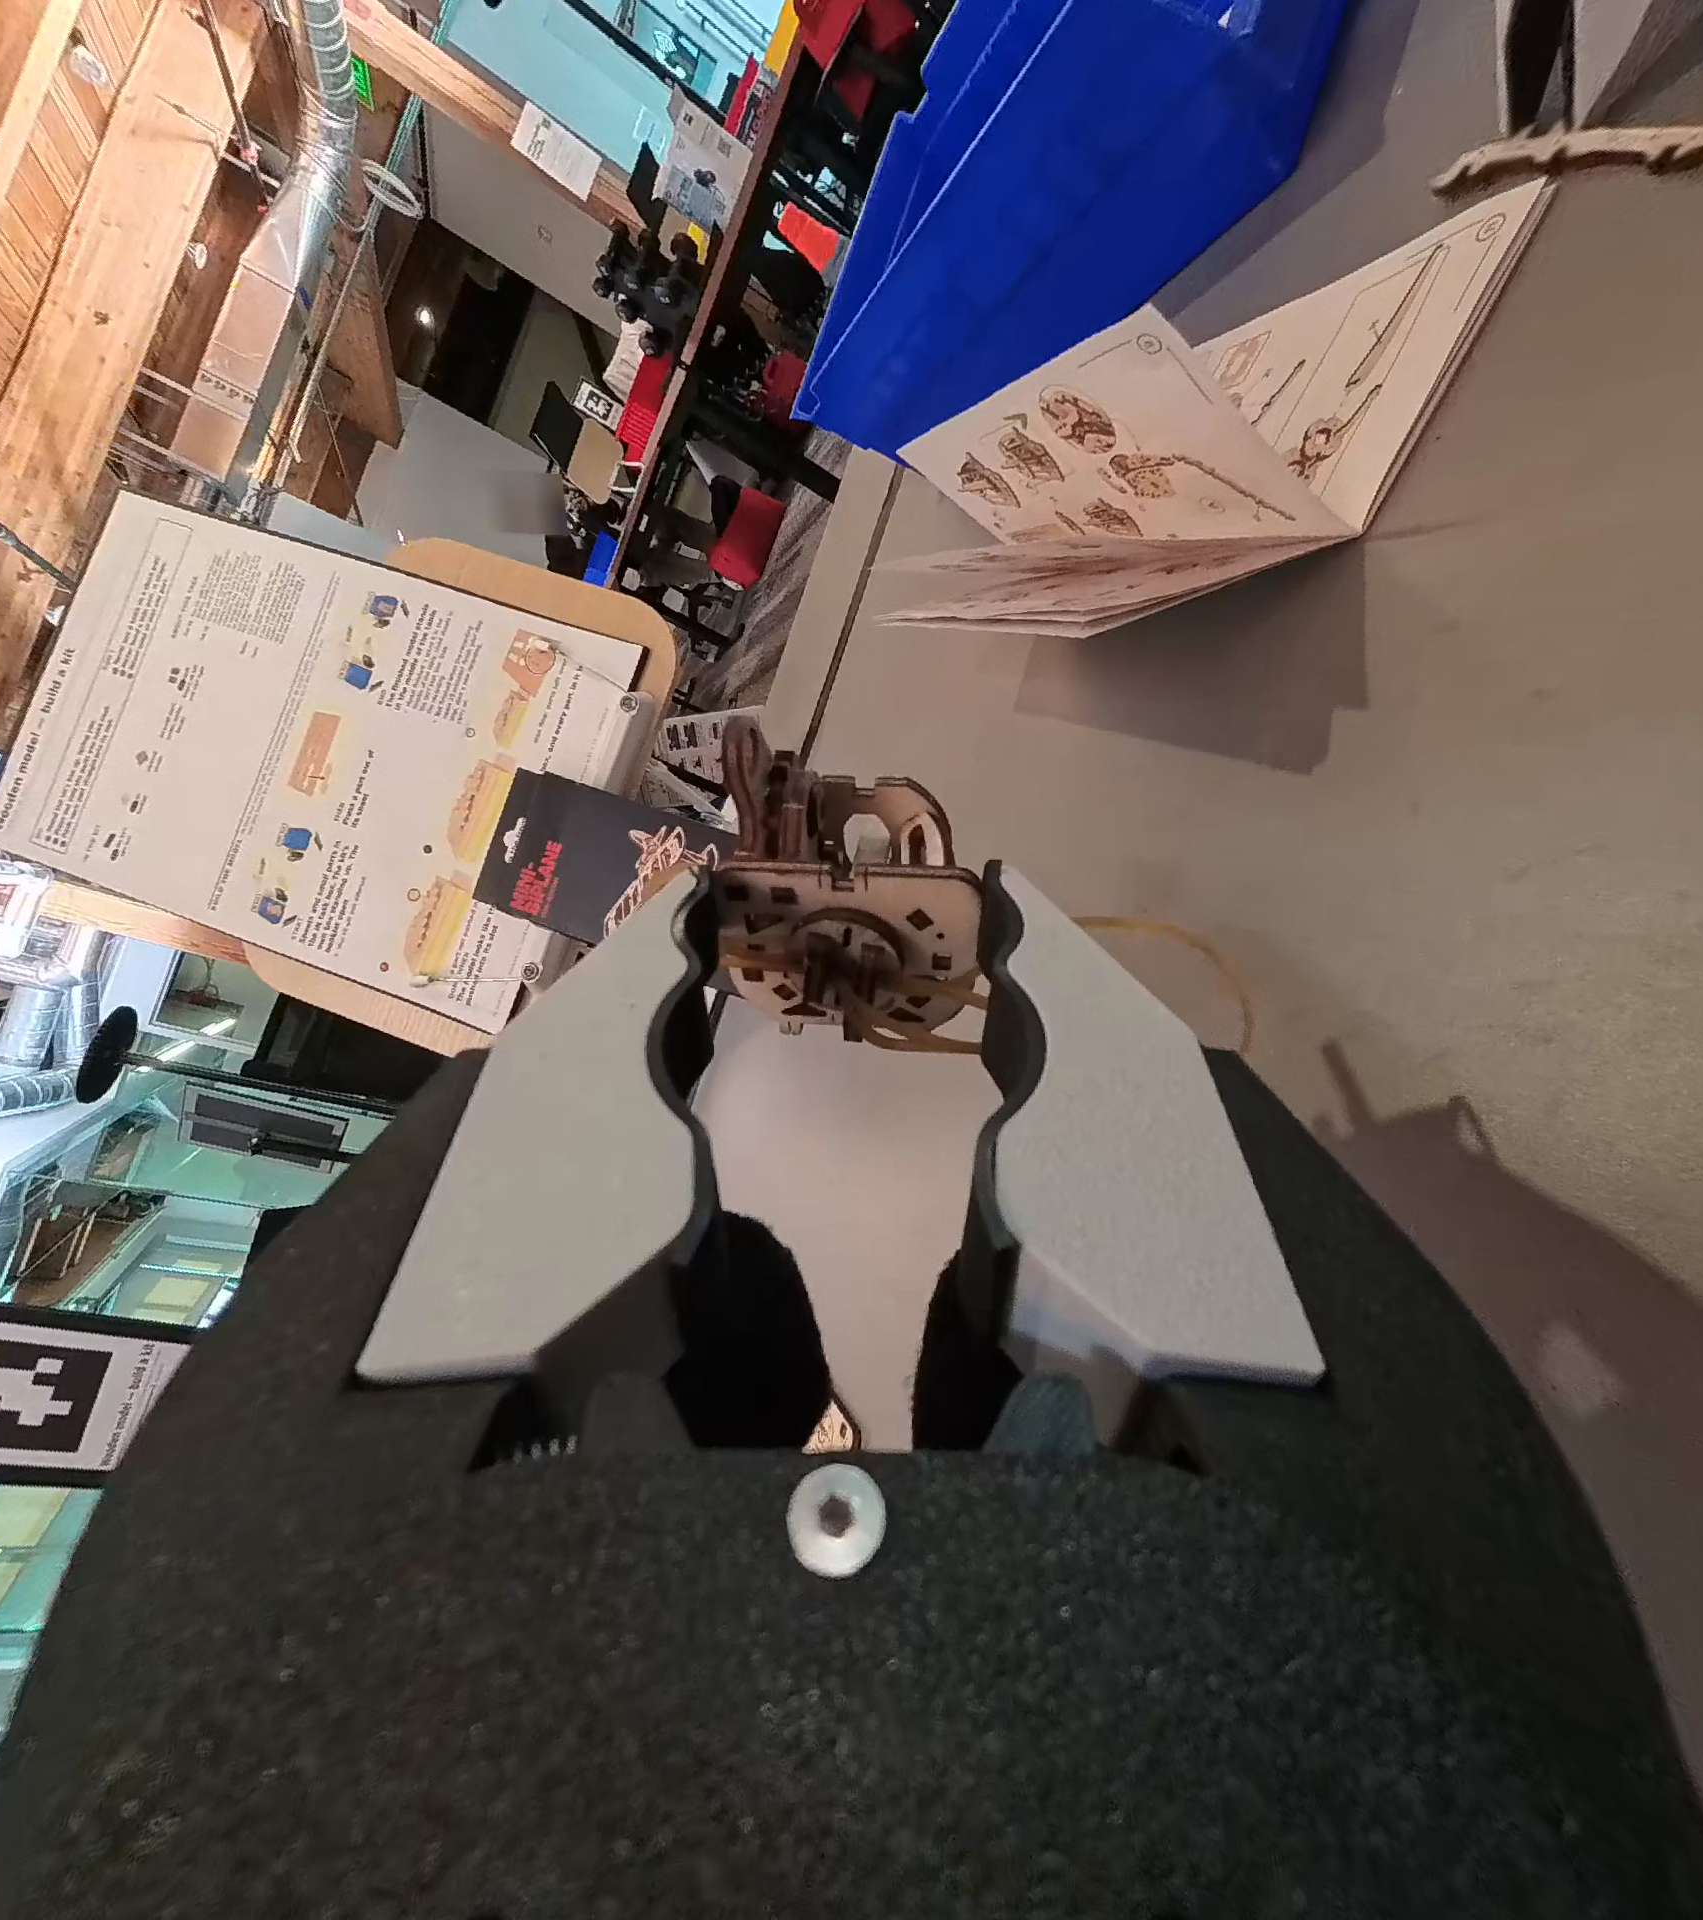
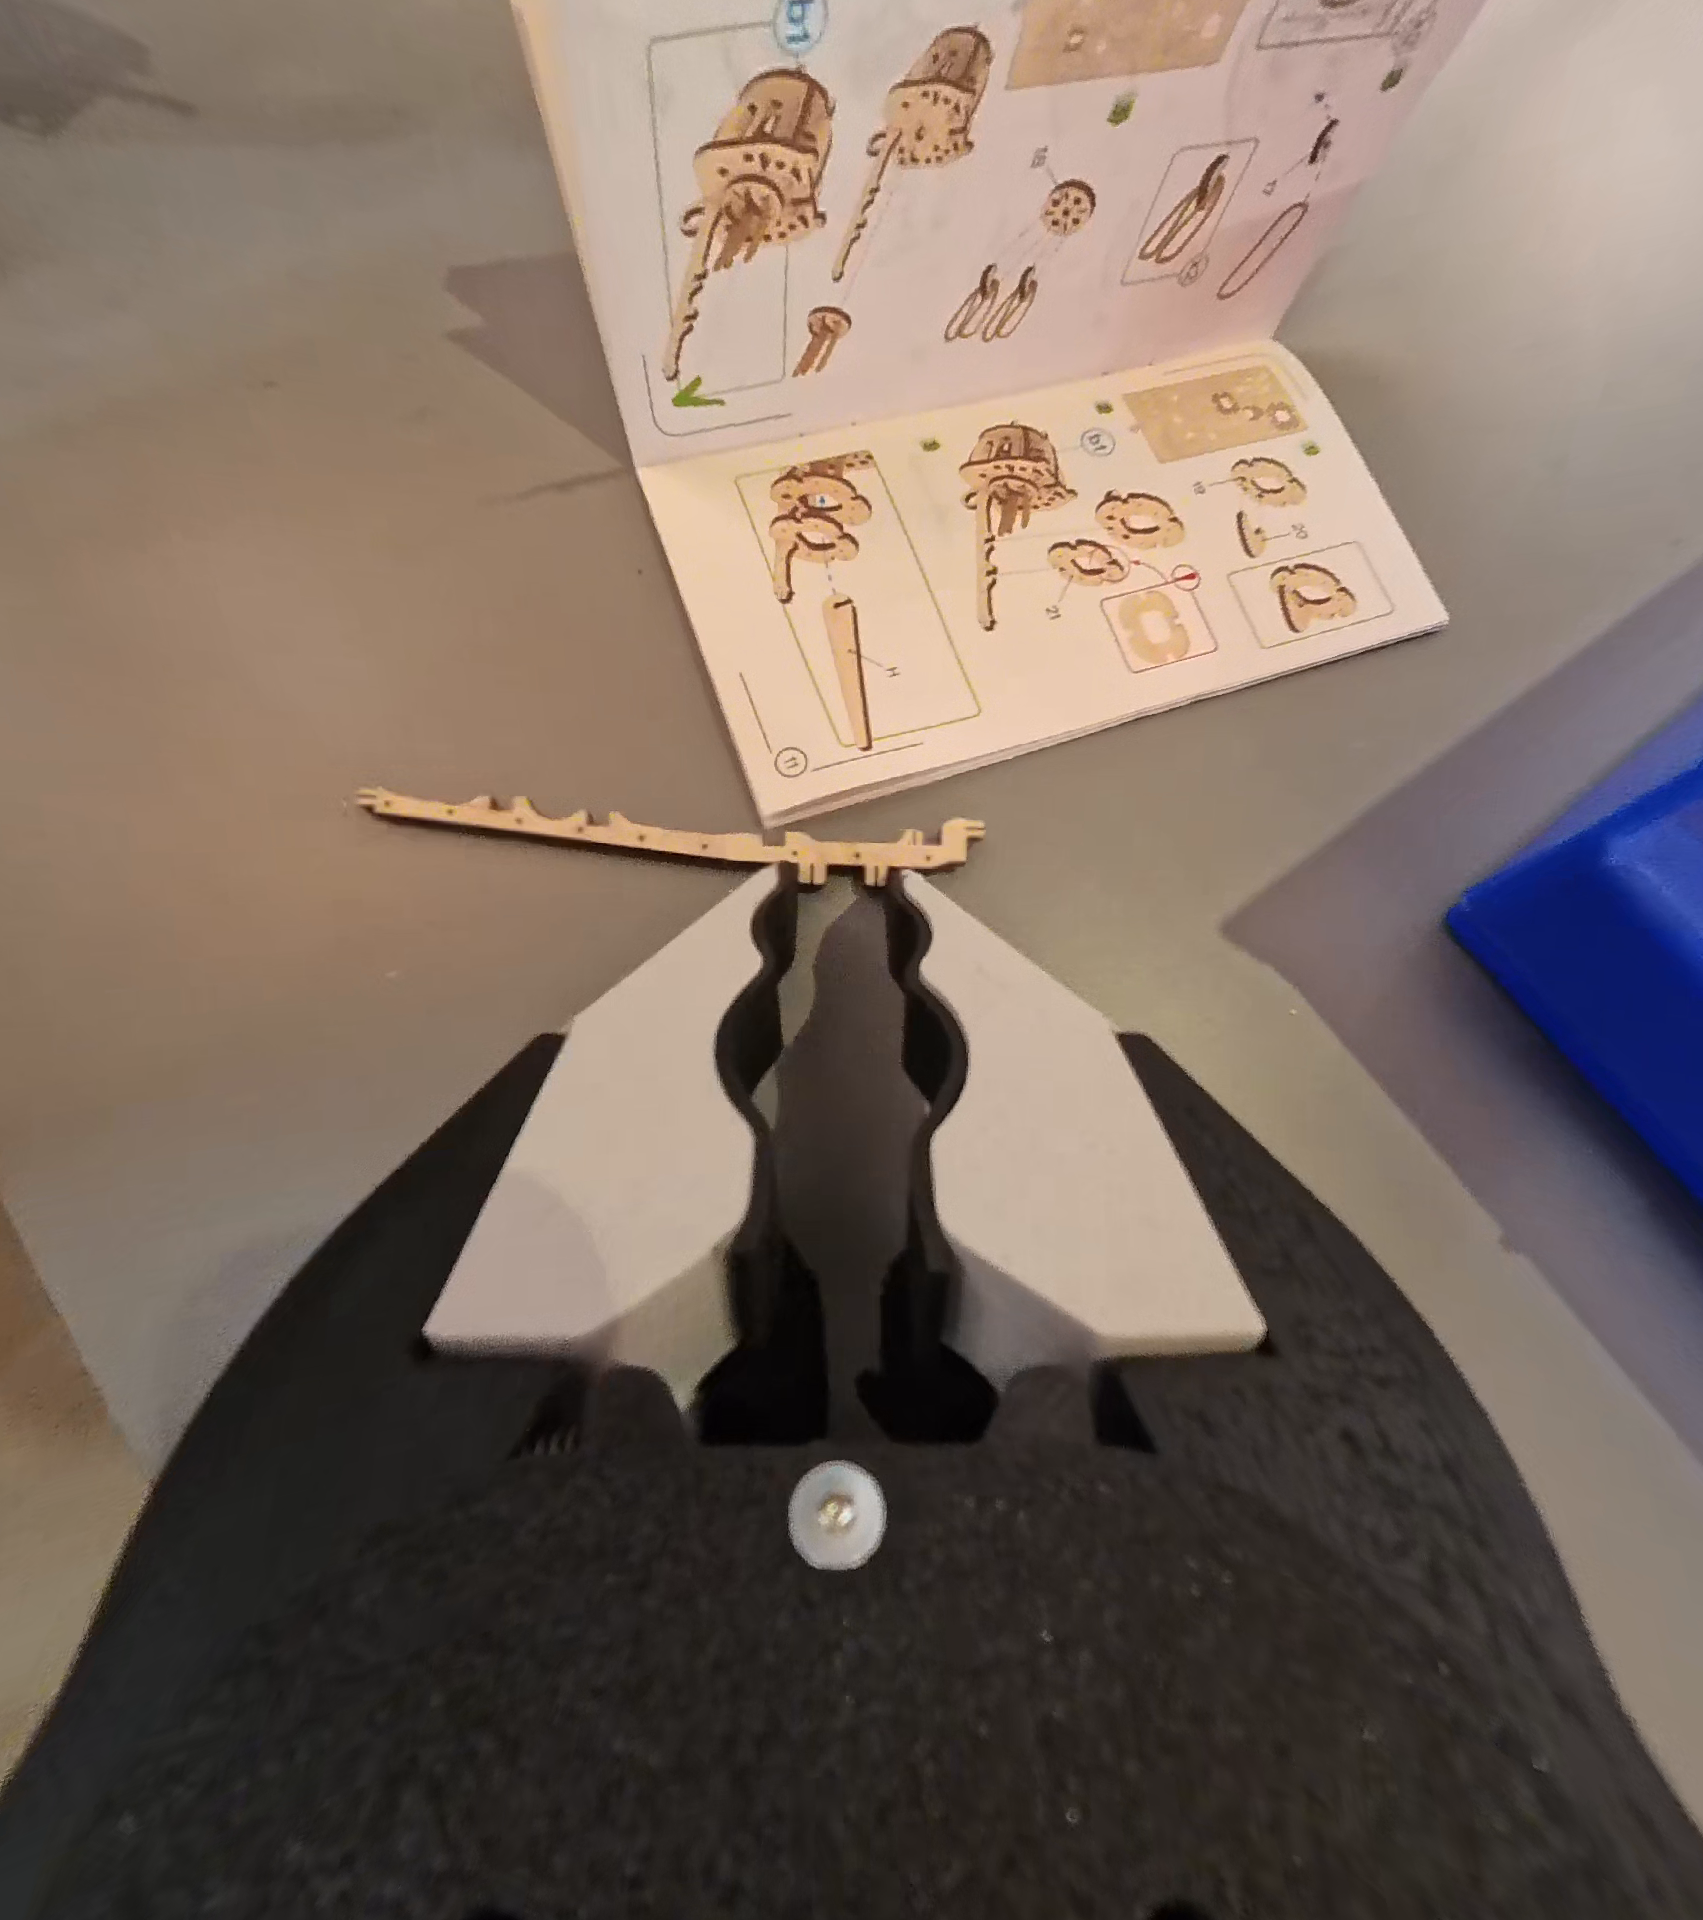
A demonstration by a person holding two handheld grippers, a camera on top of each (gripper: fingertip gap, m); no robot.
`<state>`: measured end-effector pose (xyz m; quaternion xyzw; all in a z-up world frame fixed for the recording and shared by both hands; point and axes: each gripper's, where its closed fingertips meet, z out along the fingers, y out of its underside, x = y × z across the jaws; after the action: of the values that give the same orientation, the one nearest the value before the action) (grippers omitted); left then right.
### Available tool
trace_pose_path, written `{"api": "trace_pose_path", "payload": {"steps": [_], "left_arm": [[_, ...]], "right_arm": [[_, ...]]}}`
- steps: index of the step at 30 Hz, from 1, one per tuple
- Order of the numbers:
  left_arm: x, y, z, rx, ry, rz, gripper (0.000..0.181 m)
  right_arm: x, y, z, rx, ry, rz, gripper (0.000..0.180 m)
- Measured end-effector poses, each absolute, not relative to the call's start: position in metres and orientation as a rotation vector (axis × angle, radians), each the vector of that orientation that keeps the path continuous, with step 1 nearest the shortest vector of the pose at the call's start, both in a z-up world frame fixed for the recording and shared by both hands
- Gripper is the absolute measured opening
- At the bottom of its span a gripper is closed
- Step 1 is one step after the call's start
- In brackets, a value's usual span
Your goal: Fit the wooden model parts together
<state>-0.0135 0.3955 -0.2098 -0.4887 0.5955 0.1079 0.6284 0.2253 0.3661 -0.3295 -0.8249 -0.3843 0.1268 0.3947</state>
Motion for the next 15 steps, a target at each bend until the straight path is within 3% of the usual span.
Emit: {"api": "trace_pose_path", "payload": {"steps": [15], "left_arm": [[-0.014,0.3951,-0.2123,-1.12,1.374,0.253,0.048]], "right_arm": [[0.2213,0.3604,-0.3193,-2.084,-0.946,0.395,0.015]]}}
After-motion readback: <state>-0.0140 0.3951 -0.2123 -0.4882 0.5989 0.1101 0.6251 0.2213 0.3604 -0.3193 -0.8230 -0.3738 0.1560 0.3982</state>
